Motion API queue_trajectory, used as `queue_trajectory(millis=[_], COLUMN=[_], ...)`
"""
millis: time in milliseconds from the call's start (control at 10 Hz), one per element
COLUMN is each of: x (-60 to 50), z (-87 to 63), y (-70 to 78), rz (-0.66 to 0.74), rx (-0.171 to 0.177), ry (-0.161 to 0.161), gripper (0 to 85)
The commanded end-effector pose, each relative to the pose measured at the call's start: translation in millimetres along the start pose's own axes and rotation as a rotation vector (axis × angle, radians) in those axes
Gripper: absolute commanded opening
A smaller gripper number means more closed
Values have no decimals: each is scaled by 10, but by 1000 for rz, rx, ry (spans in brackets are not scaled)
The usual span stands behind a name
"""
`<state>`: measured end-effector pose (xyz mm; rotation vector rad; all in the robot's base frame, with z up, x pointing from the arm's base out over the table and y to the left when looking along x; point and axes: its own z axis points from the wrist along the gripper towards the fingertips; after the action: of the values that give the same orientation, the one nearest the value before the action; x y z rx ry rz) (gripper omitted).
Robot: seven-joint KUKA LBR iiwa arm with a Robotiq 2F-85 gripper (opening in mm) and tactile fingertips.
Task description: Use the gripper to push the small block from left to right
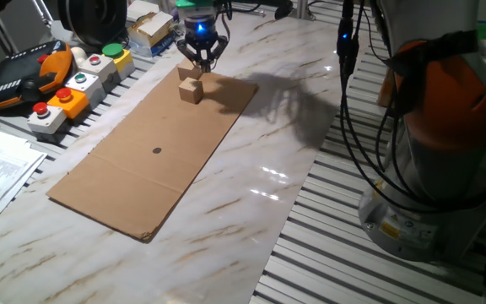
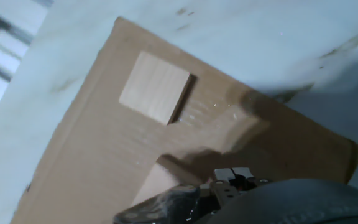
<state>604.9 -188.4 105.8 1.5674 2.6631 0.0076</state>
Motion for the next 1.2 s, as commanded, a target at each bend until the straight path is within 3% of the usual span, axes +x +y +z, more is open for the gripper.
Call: queue_trajectory(millis=[0, 500, 600, 800, 1100], x=[-29, -129, -121, -121, -121], z=[14, 104, 110, 110, 110], y=[-28, -67, -59, -59, -59], rz=[15, 121, 107, 41, 109], rx=[-3, 10, 15, 18, 45], ry=[1, -49, -38, 22, 77], gripper=[7, 7, 7, 7, 7])
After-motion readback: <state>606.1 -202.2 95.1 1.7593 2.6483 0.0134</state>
